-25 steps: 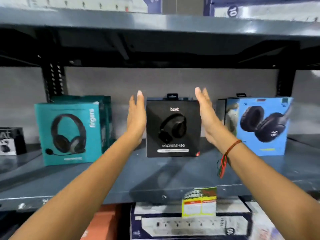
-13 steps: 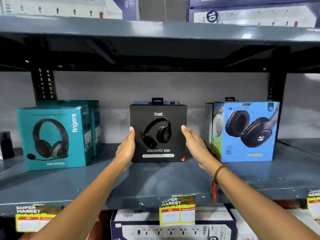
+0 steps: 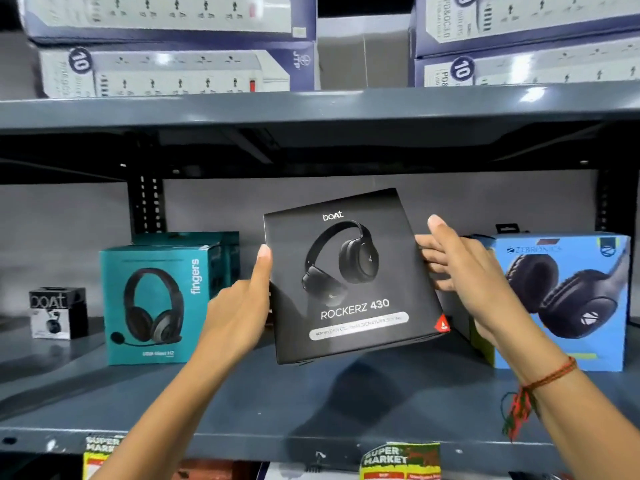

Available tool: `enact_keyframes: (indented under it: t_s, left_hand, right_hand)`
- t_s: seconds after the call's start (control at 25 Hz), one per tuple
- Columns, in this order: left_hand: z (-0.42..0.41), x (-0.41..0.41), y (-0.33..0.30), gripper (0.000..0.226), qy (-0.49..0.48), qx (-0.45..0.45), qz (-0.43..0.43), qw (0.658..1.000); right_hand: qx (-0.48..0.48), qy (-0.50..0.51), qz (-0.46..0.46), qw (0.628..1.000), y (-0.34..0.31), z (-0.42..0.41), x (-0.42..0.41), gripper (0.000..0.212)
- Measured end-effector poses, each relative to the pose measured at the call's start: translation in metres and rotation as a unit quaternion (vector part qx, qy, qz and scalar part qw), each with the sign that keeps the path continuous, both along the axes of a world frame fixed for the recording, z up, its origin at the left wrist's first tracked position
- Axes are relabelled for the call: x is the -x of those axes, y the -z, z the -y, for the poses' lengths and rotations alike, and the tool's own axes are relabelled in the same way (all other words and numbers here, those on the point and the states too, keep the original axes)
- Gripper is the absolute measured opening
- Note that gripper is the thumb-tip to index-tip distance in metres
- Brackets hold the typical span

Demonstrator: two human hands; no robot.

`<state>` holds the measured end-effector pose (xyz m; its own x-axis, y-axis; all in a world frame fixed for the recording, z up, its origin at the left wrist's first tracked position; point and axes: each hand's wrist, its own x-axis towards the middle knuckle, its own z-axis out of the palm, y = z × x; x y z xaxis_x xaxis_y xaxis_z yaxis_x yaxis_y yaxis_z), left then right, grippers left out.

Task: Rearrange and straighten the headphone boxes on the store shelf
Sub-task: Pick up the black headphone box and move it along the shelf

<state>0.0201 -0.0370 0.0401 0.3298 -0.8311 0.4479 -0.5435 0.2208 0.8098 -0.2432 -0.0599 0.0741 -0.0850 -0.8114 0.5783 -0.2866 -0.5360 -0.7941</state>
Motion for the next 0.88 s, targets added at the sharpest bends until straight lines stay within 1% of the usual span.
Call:
enact_keyframes:
  t_s: [0.08, 0.12, 0.16, 0.2, 0.24, 0.28, 0.32, 0.4, 0.48, 0.52, 0.56, 0.6, 0.72, 0.76, 0.84, 0.88]
  left_hand:
    - [-0.005, -0.013, 0.002, 0.105, 0.011, 0.012, 0.028, 0.999]
    - [-0.006, -0.023, 0.003, 0.106, 0.005, 0.015, 0.007, 1.0]
    - [-0.006, -0.036, 0.005, 0.106, -0.006, 0.025, 0.0, 1.0]
    - [-0.009, -0.05, 0.007, 0.106, -0.023, 0.029, 0.004, 0.999]
    - [-0.013, -0.062, 0.01, 0.106, -0.04, 0.026, 0.02, 0.999]
    - [-0.019, -0.073, 0.013, 0.105, -0.053, 0.023, 0.038, 0.998]
    - [-0.025, -0.082, 0.017, 0.107, -0.069, 0.024, 0.064, 0.995]
    - [-0.038, -0.103, 0.027, 0.117, -0.114, 0.021, 0.062, 0.991]
    - [-0.046, -0.123, 0.039, 0.129, -0.141, 0.0, 0.045, 0.989]
    - [-0.048, -0.131, 0.045, 0.13, -0.144, -0.016, 0.044, 0.989]
    - [-0.048, -0.139, 0.051, 0.126, -0.142, -0.025, 0.04, 0.989]
    - [-0.048, -0.147, 0.057, 0.116, -0.137, -0.028, 0.03, 0.99]
    - [-0.042, -0.161, 0.077, 0.09, -0.105, -0.013, -0.043, 0.994]
    - [-0.041, -0.165, 0.085, 0.087, -0.089, -0.013, -0.064, 0.994]
    - [-0.045, -0.161, 0.089, 0.083, -0.063, -0.012, -0.077, 0.995]
    - [-0.047, -0.159, 0.089, 0.089, -0.054, -0.01, -0.082, 0.995]
  right_hand:
    - [-0.001, -0.008, 0.0, 1.0, 0.006, 0.001, -0.014, 0.059]
    - [0.001, -0.015, 0.008, 1.0, 0.012, 0.004, -0.022, 0.06]
    - [0.002, -0.033, 0.026, 0.999, 0.017, 0.007, -0.032, 0.054]
    - [0.001, -0.066, 0.051, 0.997, 0.022, 0.008, -0.042, 0.043]
    - [-0.005, -0.11, 0.072, 0.991, 0.028, 0.009, -0.054, 0.03]
    - [-0.015, -0.153, 0.084, 0.985, 0.034, 0.01, -0.067, 0.024]
    - [-0.025, -0.187, 0.085, 0.978, 0.04, 0.011, -0.079, 0.028]
    - [-0.054, -0.233, 0.081, 0.968, 0.053, 0.018, -0.104, 0.036]
    - [-0.085, -0.261, 0.068, 0.959, 0.067, 0.021, -0.127, 0.035]
    - [-0.099, -0.273, 0.061, 0.955, 0.074, 0.024, -0.137, 0.032]
    - [-0.113, -0.282, 0.056, 0.951, 0.08, 0.025, -0.144, 0.029]
    - [-0.124, -0.291, 0.052, 0.947, 0.083, 0.024, -0.151, 0.028]
    - [-0.14, -0.305, 0.032, 0.941, 0.084, 0.02, -0.158, 0.029]
    - [-0.149, -0.304, 0.023, 0.941, 0.084, 0.019, -0.158, 0.027]
    - [-0.159, -0.303, 0.008, 0.94, 0.086, 0.017, -0.159, 0.024]
    - [-0.167, -0.303, 0.002, 0.938, 0.087, 0.015, -0.159, 0.023]
